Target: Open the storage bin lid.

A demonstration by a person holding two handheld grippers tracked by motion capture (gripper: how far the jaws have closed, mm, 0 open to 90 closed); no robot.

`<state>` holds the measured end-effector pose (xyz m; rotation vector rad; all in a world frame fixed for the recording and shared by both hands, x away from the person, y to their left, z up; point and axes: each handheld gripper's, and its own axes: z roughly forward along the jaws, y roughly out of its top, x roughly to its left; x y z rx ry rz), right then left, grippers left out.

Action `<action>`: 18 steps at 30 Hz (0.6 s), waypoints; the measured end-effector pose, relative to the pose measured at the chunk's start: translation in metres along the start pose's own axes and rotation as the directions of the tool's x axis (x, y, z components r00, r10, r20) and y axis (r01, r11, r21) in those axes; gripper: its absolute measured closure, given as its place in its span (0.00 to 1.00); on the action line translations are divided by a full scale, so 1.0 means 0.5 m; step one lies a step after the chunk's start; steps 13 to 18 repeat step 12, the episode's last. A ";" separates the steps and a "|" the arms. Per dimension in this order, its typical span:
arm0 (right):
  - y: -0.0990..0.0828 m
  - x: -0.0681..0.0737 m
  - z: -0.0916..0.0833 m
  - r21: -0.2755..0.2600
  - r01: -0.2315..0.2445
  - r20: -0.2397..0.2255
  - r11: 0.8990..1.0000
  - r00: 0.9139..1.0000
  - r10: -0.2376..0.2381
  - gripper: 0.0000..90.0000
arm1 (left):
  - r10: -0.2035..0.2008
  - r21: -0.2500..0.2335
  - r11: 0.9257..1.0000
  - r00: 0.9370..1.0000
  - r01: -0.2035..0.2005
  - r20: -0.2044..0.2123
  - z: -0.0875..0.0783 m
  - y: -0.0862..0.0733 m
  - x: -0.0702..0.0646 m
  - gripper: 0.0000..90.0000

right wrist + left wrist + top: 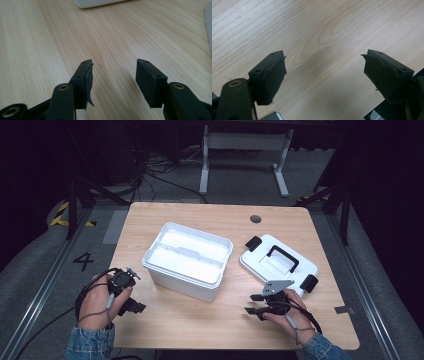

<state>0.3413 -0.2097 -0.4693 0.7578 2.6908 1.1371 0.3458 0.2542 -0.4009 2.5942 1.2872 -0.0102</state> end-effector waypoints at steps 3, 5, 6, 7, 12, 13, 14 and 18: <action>0.000 0.001 0.001 -0.014 0.008 0.007 1.000 1.000 -0.008 0.54 | -0.009 -0.013 1.000 1.000 0.009 -0.013 -0.001 -0.002 0.000 0.20; -0.001 0.002 0.003 -0.016 0.021 0.018 1.000 1.000 -0.020 0.54 | 0.002 -0.049 0.999 0.998 -0.005 -0.066 -0.001 -0.004 0.000 0.20; -0.003 0.002 0.006 -0.018 0.021 0.024 1.000 1.000 -0.021 0.54 | -0.005 -0.055 0.999 0.998 0.001 -0.063 -0.001 -0.005 0.000 0.20; -0.004 0.002 0.007 -0.022 0.021 0.025 1.000 0.999 -0.020 0.54 | -0.009 -0.060 0.998 0.998 0.005 -0.059 -0.001 -0.005 0.000 0.20; -0.007 0.004 0.010 -0.035 0.014 0.026 0.999 1.000 -0.013 0.54 | -0.016 -0.065 0.998 0.998 0.013 -0.054 0.000 -0.003 0.002 0.20; -0.007 0.004 0.010 -0.035 0.014 0.026 0.999 1.000 -0.013 0.54 | -0.016 -0.065 0.998 0.998 0.013 -0.054 0.000 -0.003 0.002 0.20; -0.007 0.004 0.010 -0.035 0.014 0.026 0.999 1.000 -0.013 0.54 | -0.016 -0.065 0.998 0.998 0.013 -0.054 0.000 -0.003 0.002 0.20; -0.007 0.004 0.010 -0.035 0.014 0.026 0.999 1.000 -0.013 0.54 | -0.016 -0.065 0.998 0.998 0.013 -0.054 0.000 -0.003 0.002 0.20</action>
